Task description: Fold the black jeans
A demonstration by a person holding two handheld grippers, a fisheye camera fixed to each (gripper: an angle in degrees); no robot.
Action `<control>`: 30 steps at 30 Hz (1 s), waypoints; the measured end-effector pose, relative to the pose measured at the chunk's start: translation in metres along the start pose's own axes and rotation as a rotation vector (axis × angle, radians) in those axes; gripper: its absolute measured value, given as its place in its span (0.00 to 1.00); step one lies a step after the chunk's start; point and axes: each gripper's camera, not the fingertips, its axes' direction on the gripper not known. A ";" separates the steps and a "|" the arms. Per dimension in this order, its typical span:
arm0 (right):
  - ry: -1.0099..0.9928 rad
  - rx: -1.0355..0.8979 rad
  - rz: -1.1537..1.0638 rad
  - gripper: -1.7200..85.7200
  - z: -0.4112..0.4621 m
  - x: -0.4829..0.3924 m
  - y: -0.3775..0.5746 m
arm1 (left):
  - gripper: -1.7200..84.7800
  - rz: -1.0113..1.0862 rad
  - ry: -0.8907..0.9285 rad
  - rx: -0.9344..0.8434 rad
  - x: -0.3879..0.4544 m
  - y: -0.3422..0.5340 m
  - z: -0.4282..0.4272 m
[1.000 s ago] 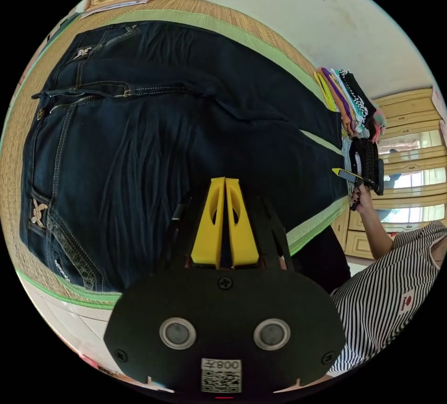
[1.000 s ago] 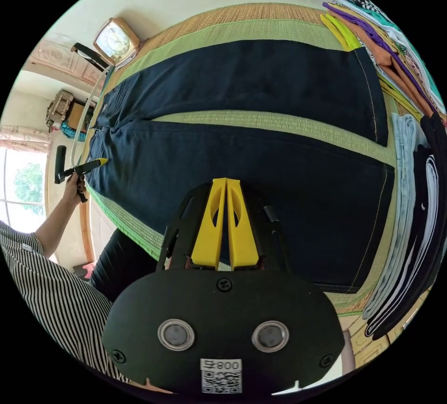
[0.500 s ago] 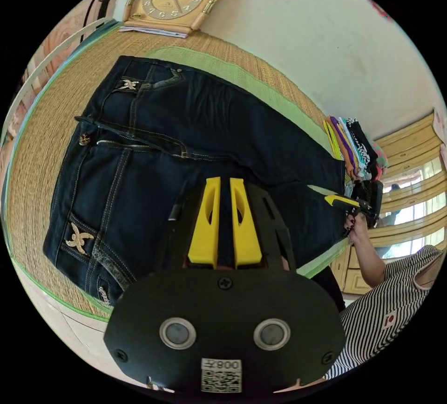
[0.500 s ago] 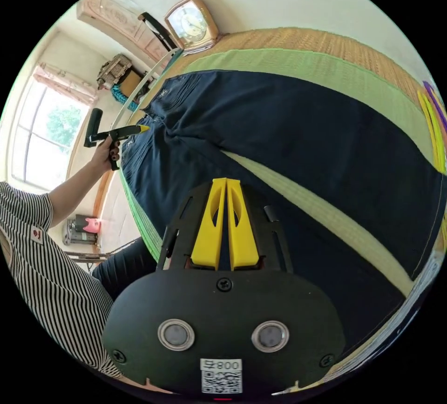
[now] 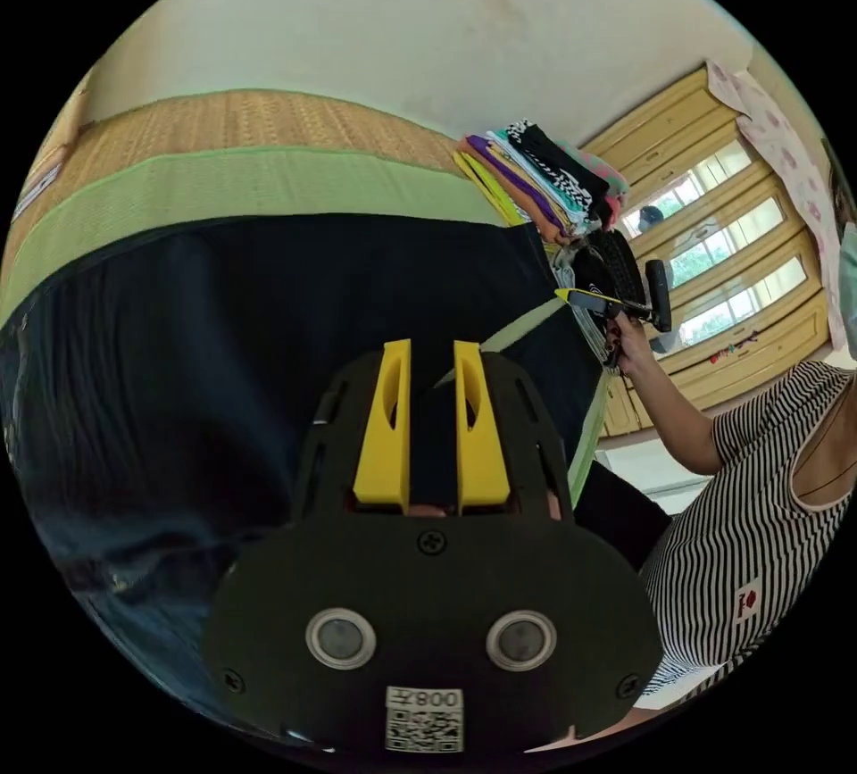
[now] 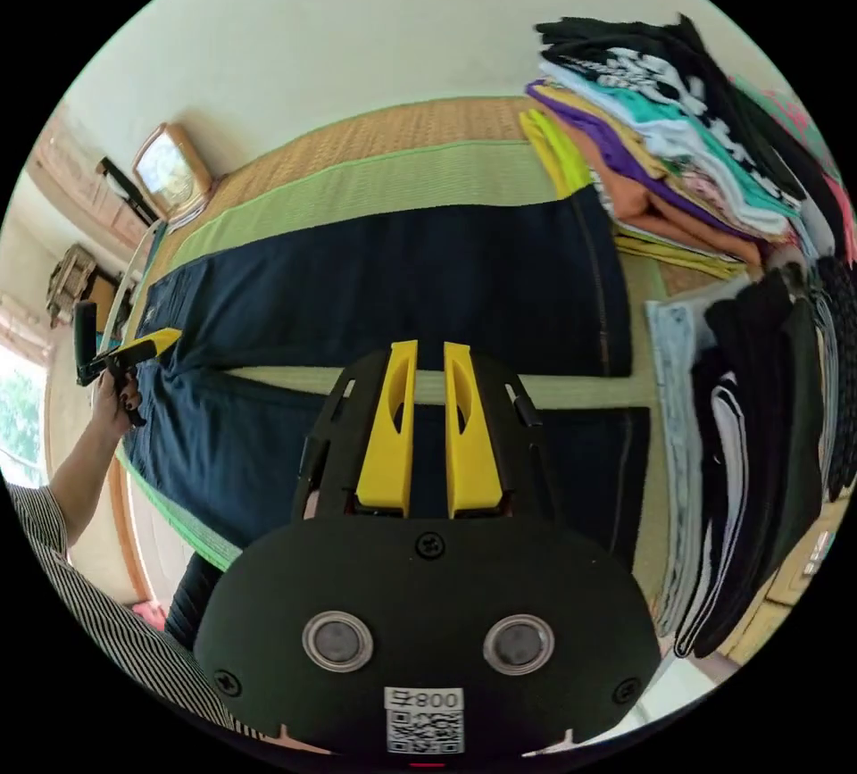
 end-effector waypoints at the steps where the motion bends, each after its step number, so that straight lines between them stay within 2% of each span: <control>1: 0.042 0.027 0.060 0.10 -0.011 0.022 0.004 | 0.11 0.051 0.022 -0.016 0.016 -0.028 0.019; 5: 0.140 0.069 0.152 0.11 -0.031 0.071 0.016 | 0.13 0.212 0.060 -0.096 0.076 -0.121 0.090; 10: 0.245 -0.010 0.152 0.10 -0.021 0.103 0.021 | 0.14 0.349 0.070 -0.167 0.150 -0.215 0.167; 17: 0.181 -0.022 0.124 0.10 -0.008 0.119 0.028 | 0.15 0.457 -0.003 -0.237 0.242 -0.321 0.258; 21: 0.128 0.016 0.132 0.10 -0.017 0.129 0.038 | 0.13 0.471 -0.044 -0.323 0.271 -0.350 0.298; 24: 0.110 0.024 0.119 0.08 -0.023 0.134 0.042 | 0.06 0.527 -0.106 -0.332 0.296 -0.357 0.312; 27: 0.116 0.025 0.102 0.05 -0.033 0.135 0.045 | 0.04 0.563 -0.142 -0.309 0.320 -0.359 0.311; 30: 0.087 0.104 0.077 0.04 -0.066 0.132 0.051 | 0.03 0.609 -0.136 -0.229 0.347 -0.364 0.292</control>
